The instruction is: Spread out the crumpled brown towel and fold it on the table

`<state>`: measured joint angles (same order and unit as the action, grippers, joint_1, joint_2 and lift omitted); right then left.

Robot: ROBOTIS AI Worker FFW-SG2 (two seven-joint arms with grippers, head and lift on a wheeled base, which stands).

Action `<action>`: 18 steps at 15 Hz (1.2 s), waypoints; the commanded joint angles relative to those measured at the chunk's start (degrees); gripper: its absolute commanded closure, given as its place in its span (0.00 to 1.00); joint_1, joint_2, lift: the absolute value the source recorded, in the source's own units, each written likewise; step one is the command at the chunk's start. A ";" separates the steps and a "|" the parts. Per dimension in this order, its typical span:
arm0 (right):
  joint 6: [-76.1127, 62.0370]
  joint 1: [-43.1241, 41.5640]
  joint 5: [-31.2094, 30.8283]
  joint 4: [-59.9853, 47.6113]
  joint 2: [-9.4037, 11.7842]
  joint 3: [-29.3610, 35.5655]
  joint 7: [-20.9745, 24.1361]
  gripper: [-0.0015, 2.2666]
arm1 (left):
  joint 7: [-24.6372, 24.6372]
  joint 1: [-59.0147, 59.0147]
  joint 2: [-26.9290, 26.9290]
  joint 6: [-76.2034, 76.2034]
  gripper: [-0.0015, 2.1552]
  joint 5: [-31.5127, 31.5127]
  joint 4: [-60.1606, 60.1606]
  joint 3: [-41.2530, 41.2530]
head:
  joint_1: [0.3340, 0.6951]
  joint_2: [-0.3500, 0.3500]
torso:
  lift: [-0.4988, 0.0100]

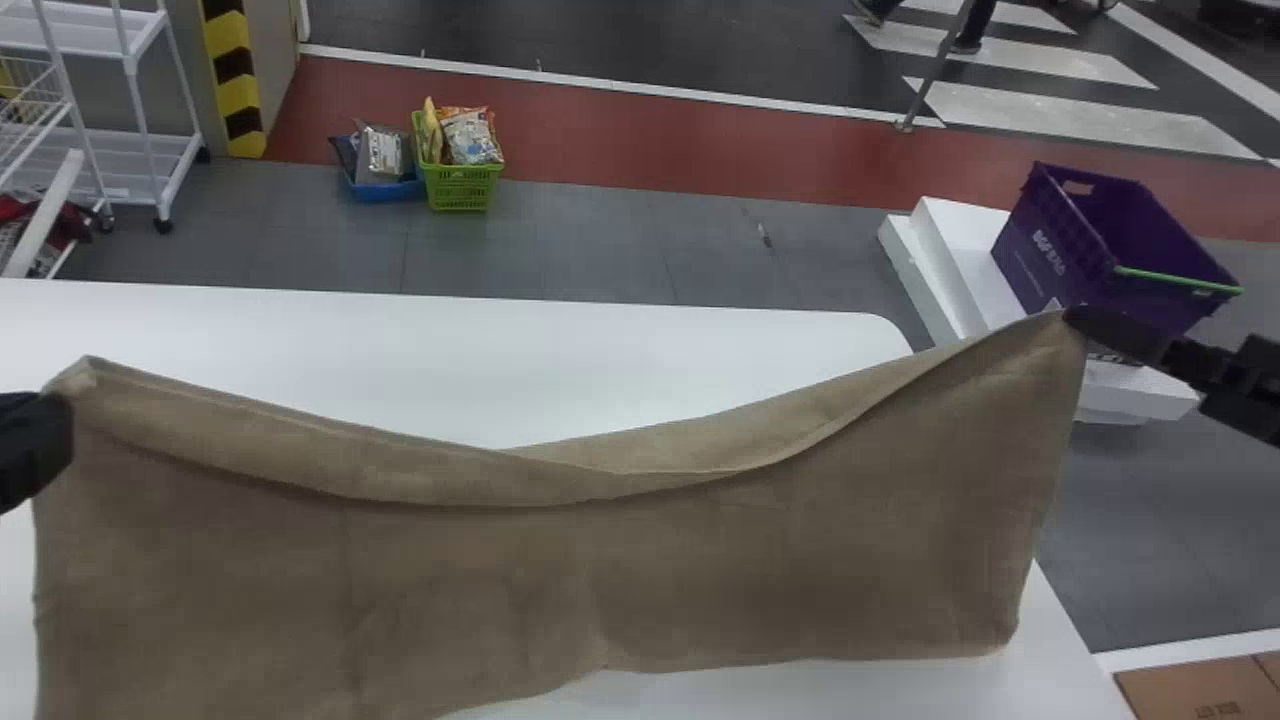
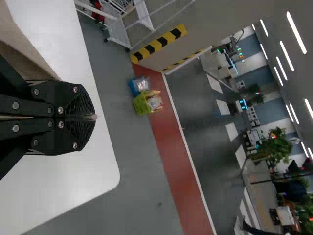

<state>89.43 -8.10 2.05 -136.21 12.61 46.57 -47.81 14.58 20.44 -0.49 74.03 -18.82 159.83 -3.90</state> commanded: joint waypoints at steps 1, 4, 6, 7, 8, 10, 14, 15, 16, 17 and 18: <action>0.65 -0.42 0.06 -0.02 1.36 3.00 0.00 0.73 | 0.18 -0.84 0.05 2.58 0.46 -0.34 1.71 0.82 | 1.00 0.07 | 0.73; 0.65 -0.33 0.32 -0.02 2.86 6.16 -0.27 0.73 | 1.32 -2.95 0.32 7.50 0.46 0.45 3.47 3.81 | 0.99 0.03 | 0.73; 0.65 -0.33 0.50 -0.29 3.21 7.92 -1.50 0.73 | 1.32 -4.36 0.41 9.96 0.46 0.71 4.26 5.04 | 0.98 0.01 | 0.73; 0.65 0.19 0.59 -1.43 3.12 9.15 -2.20 0.73 | 1.41 -5.06 0.49 11.72 0.46 0.80 5.14 5.31 | 0.97 0.00 | 0.73; 0.65 0.99 1.11 -3.19 2.86 10.55 -3.25 0.73 | 1.50 -5.06 0.49 12.07 0.46 1.15 6.02 6.10 | 0.96 0.00 | 0.73; 0.65 3.53 1.55 -6.62 1.98 12.31 -3.96 0.73 | 1.59 -4.80 0.58 13.65 0.46 1.42 7.60 6.80 | 0.96 0.00 | 0.73; 0.65 6.79 7.00 -10.31 -0.31 17.85 -4.05 0.73 | 2.11 -2.42 0.64 13.65 0.46 2.03 8.40 7.59 | 1.00 0.00 | 0.73; 0.65 6.79 6.83 -10.31 -0.75 17.50 -4.05 0.73 | 2.64 -2.07 0.64 13.83 0.46 2.91 8.40 7.59 | 1.00 0.00 | 0.73; 0.65 7.05 6.30 -9.87 -1.36 16.88 -4.05 0.73 | 3.26 -1.28 0.64 13.83 0.46 4.84 8.40 7.59 | 1.00 0.00 | 0.73; 0.65 7.75 5.59 -9.69 -1.71 15.65 -4.05 0.73 | 4.31 -0.23 0.64 13.48 0.46 7.13 8.40 7.59 | 1.00 0.00 | 0.73; 0.65 8.37 4.98 -9.52 -2.94 14.51 -3.96 0.73 | 5.81 0.83 0.64 13.12 0.46 9.77 8.40 7.50 | 1.00 0.00 | 0.73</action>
<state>89.43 -0.51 7.85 -145.97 10.81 62.49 -51.80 19.69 19.99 0.00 87.53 -12.09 168.22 3.68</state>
